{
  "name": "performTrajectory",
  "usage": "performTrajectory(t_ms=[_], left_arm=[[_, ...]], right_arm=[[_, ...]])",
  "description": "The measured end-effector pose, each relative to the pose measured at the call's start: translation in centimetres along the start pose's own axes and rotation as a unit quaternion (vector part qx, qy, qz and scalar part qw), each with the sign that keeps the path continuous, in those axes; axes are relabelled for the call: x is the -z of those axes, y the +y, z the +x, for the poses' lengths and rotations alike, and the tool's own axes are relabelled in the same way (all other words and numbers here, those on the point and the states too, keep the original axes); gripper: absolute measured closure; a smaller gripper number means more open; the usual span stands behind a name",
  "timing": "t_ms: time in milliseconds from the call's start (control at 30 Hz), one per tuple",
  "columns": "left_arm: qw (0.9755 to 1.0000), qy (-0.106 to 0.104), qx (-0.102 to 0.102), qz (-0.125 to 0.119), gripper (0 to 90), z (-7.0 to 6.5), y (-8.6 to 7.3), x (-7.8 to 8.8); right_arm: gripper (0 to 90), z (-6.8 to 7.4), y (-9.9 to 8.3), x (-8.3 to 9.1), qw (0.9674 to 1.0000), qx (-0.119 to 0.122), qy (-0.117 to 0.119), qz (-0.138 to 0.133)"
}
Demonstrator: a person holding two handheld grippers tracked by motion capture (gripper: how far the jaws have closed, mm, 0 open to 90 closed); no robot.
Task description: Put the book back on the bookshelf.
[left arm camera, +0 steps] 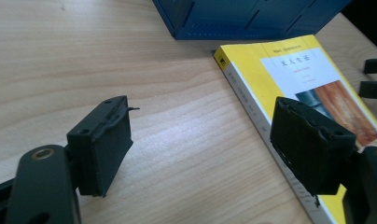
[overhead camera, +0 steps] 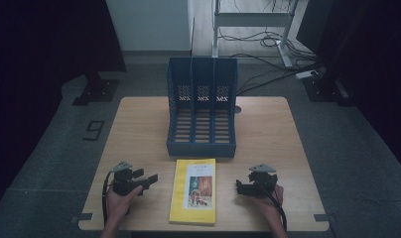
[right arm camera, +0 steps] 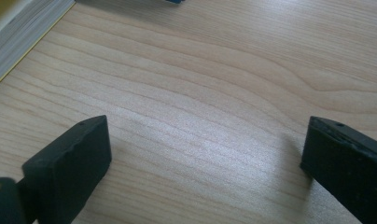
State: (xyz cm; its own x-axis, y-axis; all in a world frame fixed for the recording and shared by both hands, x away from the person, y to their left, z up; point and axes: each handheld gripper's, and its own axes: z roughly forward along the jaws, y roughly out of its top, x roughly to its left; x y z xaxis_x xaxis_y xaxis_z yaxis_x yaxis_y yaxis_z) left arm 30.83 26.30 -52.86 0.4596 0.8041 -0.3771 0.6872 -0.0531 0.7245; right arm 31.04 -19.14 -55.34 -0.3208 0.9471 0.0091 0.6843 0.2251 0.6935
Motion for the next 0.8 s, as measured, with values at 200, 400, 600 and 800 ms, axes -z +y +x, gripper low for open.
performTrajectory(t_ms=[200, 400, 600, 800], left_arm=[[0.9999, 0.012, -0.008, 0.002, 21.4, 0.1, 0.0, -0.1], [0.9993, 0.027, -0.027, 0.003, 23.9, 0.3, 0.0, 0.0], [0.9994, 0.027, -0.023, -0.002, 23.7, 0.4, 0.0, 0.1], [1.0000, 0.003, -0.008, -0.004, 24.0, 0.1, 0.2, 0.3]], right_arm=[[3.9, -0.1, 0.0, 0.0, 1.0000, -0.002, 0.001, -0.004], [8.9, -0.7, 0.0, 0.4, 0.9997, -0.016, 0.009, -0.014], [13.0, -0.7, 0.0, 0.5, 0.9995, -0.024, 0.008, -0.017], [13.2, -0.3, 0.4, 1.5, 0.9985, -0.028, 0.008, -0.046]])
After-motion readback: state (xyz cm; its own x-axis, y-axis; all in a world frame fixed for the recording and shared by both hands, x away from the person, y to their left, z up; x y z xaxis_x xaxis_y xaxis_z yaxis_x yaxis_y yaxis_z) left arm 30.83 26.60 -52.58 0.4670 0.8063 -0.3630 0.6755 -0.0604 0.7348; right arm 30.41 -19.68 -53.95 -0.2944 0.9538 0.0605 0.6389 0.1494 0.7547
